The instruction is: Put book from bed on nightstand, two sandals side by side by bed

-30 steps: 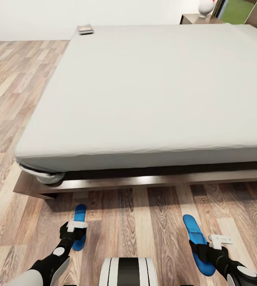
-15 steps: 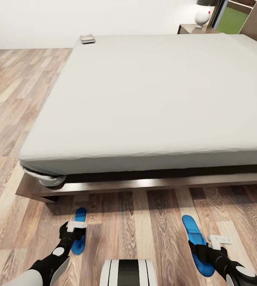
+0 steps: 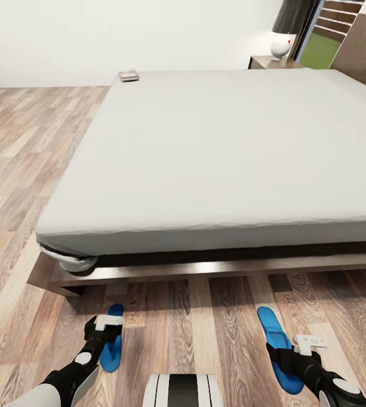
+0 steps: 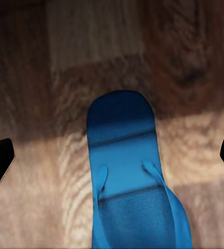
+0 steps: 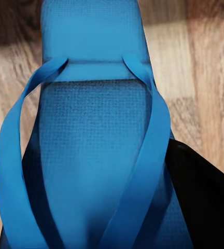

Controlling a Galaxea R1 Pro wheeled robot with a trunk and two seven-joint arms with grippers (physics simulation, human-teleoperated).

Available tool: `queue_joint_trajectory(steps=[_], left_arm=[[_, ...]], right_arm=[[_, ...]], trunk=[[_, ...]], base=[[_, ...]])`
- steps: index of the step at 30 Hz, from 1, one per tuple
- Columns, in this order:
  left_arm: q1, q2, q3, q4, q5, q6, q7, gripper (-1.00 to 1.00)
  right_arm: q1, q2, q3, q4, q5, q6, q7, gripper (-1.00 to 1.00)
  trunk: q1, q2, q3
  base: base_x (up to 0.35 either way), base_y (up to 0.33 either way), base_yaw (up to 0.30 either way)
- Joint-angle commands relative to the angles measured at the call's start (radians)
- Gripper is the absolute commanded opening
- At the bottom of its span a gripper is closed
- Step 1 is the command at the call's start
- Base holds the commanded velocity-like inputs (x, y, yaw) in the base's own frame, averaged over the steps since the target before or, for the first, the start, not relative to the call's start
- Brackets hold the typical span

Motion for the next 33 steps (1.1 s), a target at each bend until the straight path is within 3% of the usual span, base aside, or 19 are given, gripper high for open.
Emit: queue_joint_trajectory(steps=[1, 14, 33], left_arm=[[0.000, 0.001, -0.009, 0.000, 0.006, -0.002, 0.006, 1.00], [0.001, -0.002, -0.009, 0.007, 0.006, -0.001, 0.006, 1.00], [0.006, -0.001, -0.008, 0.009, 0.007, 0.000, 0.008, 1.00]], right_arm=[[0.000, 0.000, -0.001, -0.001, 0.001, 0.004, 0.005, -1.00], [0.000, 0.000, -0.001, 0.009, -0.002, 0.001, 0.004, -1.00], [-0.002, -0.001, -0.002, 0.108, 0.002, -0.002, -0.001, -1.00]], trunk=[[-0.001, 0.000, 0.004], [-0.006, 0.003, 0.054], [-0.006, 0.003, 0.054]], base=[[0.000, 0.000, 0.000], [0.000, 0.000, 0.000], [0.000, 0.000, 0.000]])
